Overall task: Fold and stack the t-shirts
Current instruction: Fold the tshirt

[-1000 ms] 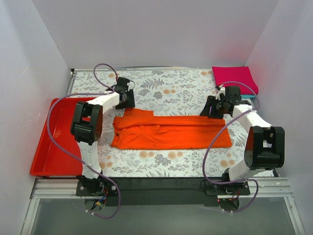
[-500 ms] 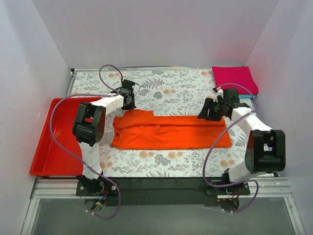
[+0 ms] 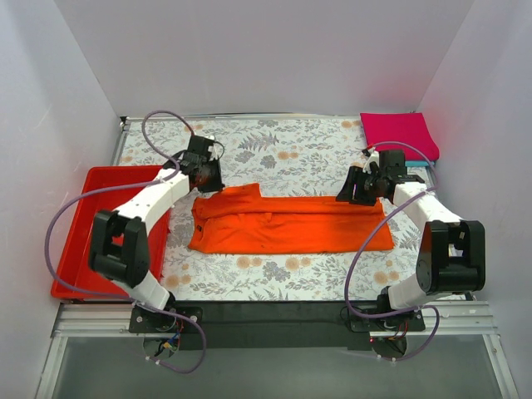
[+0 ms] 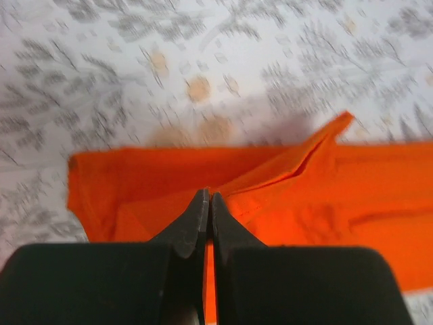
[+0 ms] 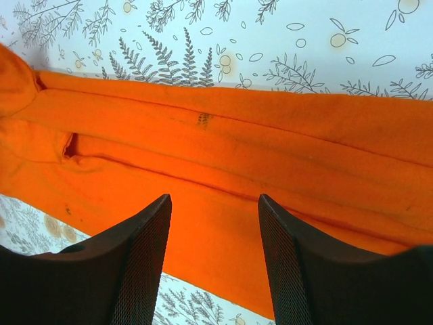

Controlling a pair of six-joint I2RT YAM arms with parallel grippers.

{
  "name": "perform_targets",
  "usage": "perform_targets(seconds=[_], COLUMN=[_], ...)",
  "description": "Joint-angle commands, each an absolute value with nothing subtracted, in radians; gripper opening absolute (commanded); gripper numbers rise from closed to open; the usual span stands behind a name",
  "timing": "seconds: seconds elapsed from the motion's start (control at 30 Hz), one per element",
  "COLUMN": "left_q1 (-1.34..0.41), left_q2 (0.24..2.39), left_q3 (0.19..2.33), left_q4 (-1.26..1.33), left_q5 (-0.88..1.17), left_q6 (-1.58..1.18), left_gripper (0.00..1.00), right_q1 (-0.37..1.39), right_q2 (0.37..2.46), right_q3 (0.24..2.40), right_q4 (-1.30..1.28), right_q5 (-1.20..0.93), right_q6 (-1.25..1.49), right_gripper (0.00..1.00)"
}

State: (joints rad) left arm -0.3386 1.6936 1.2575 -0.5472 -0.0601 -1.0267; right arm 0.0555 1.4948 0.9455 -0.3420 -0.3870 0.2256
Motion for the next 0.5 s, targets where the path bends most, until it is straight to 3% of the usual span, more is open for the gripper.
perform_targets(seconds=[0.0,0.47], left_q1=[-0.350,-0.360], left_q2=[1.562,1.440], left_q3=[1.154,0.901], left_q4=[-0.633,-0.781], left_q5=[0.147,0.350], left_q6=[-1.091,-1.130], left_gripper=[0.00,0.01], right_q1=[0.057,0.057], right_q2=[1.462,1.502], right_q3=[0.954,0.956], right_q4=[-0.327,-0.325], right_q5=[-0.374,-0.374], right_q6=[0.225,0.213], right_gripper=[0.52,0.52])
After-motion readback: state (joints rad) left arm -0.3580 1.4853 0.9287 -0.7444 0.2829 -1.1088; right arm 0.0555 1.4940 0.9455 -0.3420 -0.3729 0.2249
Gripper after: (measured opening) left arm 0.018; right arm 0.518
